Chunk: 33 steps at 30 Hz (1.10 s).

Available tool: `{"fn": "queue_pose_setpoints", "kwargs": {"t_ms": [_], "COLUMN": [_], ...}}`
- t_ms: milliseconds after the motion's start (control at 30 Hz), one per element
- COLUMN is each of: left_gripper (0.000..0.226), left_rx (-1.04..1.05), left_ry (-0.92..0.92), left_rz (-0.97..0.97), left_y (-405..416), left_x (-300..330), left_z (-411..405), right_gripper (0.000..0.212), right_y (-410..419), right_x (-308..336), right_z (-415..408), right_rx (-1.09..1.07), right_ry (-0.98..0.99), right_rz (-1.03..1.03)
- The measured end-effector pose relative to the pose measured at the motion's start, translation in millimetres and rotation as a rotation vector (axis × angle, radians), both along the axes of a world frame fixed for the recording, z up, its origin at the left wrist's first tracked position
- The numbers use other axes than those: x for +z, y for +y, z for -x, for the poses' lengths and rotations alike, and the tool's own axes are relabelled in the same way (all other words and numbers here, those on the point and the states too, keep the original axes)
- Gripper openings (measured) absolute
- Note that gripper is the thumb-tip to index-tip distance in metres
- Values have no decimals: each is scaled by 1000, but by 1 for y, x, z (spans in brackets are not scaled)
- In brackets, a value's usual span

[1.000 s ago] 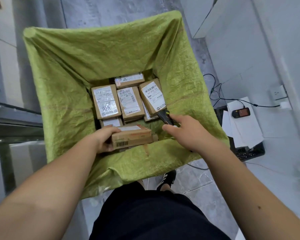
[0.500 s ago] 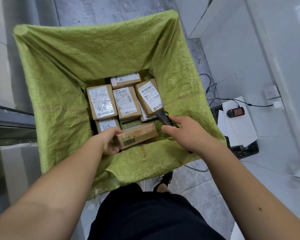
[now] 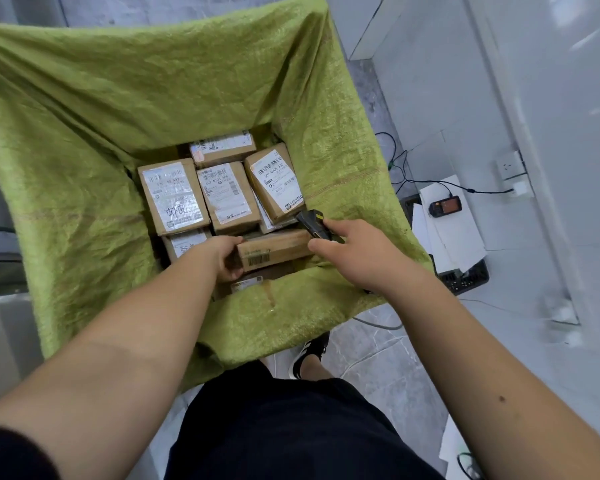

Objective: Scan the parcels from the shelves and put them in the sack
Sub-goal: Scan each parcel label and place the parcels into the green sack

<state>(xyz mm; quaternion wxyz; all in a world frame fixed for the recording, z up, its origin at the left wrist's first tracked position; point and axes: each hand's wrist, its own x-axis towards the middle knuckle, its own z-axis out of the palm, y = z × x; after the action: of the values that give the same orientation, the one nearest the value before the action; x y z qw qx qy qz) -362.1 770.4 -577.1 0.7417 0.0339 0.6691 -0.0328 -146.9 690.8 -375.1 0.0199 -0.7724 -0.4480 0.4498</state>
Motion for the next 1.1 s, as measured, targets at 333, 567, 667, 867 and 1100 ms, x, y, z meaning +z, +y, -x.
{"fn": "queue_pose_setpoints", "kwargs": {"t_ms": [333, 567, 667, 867, 1100], "left_gripper": [39, 42, 41, 58, 76], "left_rx": [91, -503, -603, -642, -879], "left_ry": [200, 322, 295, 241, 278], "left_rz": [-174, -392, -415, -454, -789], "left_y": [-13, -17, -22, -29, -43], "left_x": [-26, -31, -33, -25, -1], "left_z": [1, -12, -15, -17, -6], "right_gripper": [72, 68, 62, 60, 68], "right_y": [-6, -13, -16, -18, -16], "right_x": [-4, -4, -4, -4, -8], "right_z": [-1, -1, 0, 2, 14], "right_rx": [-29, -19, -17, 12, 100], "right_ry": [-11, -22, -47, -68, -90], "right_rz": [29, 46, 47, 53, 67]}}
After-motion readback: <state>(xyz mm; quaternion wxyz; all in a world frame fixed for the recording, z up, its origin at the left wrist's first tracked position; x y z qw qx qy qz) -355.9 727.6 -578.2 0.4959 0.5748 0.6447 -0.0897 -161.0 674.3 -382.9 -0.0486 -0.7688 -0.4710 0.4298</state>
